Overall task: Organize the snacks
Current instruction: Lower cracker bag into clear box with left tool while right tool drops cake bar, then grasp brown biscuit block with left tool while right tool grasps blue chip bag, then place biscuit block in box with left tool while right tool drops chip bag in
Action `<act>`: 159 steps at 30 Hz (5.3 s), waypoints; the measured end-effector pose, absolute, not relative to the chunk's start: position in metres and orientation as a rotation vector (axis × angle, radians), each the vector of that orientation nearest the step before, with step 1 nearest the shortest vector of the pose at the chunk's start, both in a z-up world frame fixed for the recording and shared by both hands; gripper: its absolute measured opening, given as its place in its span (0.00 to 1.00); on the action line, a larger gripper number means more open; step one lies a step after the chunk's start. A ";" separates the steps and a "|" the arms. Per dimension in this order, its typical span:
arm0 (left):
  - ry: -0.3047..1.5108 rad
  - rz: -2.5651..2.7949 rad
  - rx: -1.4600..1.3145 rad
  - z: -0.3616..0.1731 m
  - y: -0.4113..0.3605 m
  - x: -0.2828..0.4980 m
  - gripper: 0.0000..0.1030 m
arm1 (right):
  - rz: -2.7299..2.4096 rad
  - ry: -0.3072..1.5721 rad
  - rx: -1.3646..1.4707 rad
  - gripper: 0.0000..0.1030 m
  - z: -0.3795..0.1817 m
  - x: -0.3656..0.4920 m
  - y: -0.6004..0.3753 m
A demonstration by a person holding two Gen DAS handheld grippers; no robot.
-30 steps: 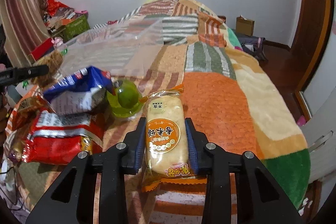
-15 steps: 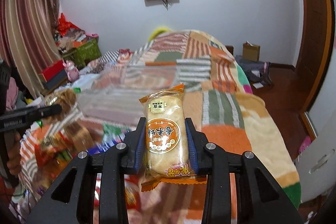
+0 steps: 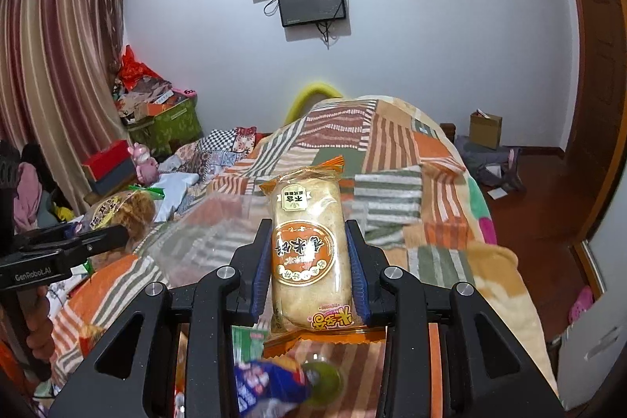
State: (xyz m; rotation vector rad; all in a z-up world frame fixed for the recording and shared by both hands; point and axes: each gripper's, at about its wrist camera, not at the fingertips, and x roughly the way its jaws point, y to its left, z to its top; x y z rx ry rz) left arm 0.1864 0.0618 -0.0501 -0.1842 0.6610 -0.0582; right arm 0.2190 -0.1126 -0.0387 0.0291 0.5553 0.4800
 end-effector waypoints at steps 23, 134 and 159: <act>0.905 -0.010 -0.057 -0.127 0.067 0.307 0.52 | 0.566 0.854 -0.116 0.31 -0.101 0.302 -0.048; 0.655 -0.097 -0.123 -0.062 0.044 0.165 0.73 | 0.557 0.579 0.084 0.37 -0.065 0.193 -0.102; 0.814 -0.085 -0.121 -0.110 0.037 0.276 0.73 | 0.515 0.629 0.010 0.32 -0.066 0.284 -0.066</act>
